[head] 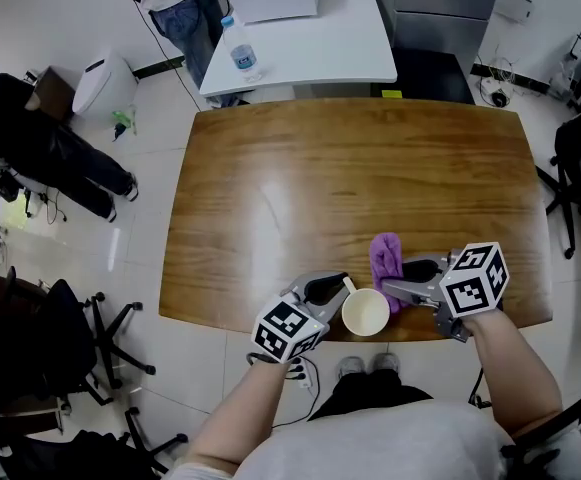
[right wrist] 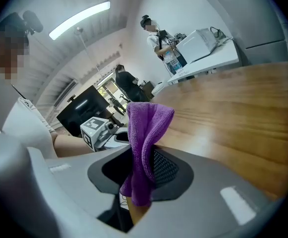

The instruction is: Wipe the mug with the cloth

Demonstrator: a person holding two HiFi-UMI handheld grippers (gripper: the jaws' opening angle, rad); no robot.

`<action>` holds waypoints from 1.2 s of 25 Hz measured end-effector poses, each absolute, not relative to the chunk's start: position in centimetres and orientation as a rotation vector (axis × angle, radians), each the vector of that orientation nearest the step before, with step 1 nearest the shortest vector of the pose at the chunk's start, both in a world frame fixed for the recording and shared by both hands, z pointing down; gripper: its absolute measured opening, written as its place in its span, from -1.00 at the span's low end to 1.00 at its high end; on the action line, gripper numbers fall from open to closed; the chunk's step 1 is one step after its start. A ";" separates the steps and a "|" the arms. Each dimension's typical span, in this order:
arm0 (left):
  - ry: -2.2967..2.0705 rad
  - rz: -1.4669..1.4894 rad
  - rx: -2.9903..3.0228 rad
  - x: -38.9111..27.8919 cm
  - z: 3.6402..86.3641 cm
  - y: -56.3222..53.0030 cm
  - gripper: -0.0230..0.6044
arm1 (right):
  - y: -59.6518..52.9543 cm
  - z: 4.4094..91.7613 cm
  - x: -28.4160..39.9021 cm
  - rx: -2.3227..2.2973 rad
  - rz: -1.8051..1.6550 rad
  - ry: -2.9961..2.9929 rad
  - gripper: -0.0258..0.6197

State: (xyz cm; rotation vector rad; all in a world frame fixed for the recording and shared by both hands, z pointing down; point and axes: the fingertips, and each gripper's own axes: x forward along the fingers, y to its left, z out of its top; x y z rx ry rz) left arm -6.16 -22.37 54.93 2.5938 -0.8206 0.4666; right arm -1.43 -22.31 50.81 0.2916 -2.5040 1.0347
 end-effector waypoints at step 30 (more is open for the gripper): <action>-0.852 0.466 2.596 -6.2 55.0 -22.5 -0.87 | -25.1 51.5 -5.5 0.346 1.390 -2.572 -0.59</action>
